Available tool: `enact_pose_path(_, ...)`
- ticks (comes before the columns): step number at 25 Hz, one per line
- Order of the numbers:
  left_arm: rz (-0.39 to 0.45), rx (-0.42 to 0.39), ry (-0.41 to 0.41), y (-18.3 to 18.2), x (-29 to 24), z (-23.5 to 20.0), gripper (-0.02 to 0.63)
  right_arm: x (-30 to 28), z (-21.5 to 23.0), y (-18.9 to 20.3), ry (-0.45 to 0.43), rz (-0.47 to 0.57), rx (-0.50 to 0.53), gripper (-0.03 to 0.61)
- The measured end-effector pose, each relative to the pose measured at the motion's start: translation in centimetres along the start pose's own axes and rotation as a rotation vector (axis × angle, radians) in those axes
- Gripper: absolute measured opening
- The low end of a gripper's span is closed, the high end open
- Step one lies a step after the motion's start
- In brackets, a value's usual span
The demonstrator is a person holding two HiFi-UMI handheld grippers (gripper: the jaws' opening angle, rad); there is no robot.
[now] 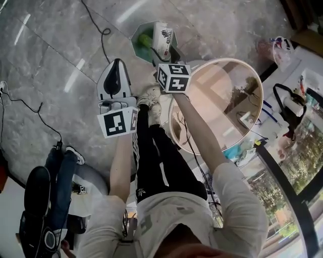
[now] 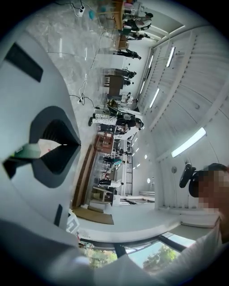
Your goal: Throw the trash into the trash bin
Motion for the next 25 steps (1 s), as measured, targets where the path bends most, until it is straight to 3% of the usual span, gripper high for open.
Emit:
enact_pose_path(6, -0.008, 0.022, -0.004, 0.9, -0.2, 0.3, 0.012, -0.9, 0.4, 1.8, -0.002, -0.088, -0.079, 0.298)
enact_pose_path(9, -0.008, 0.028, -0.018, 1.1, -0.1, 0.1, 0.012, -1.1, 0.3, 1.6, 0.043, -0.098, -0.04, 0.298)
enact_pose_path(14, -0.016, 0.03, -0.022, 1.0, 0.3, -0.1, 0.012, -1.3, -0.6, 1.5, 0.046, -0.115, 0.055, 0.307)
enact_pose_path(25, 0.028, 0.026, 0.001, -2.9, 0.1, 1.1, 0.012, 1.8, -2.0, -3.1, 0.039, -0.053, 0.078, 0.31)
Point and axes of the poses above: the fingertips, and each gripper's own axes: x backward along the fingers, z to its right, y out of its underside, the point moved 9 cm from there along x, backward along the fingers, and after that the axes turned 3 degrees about -x, right-handed, at the moved point
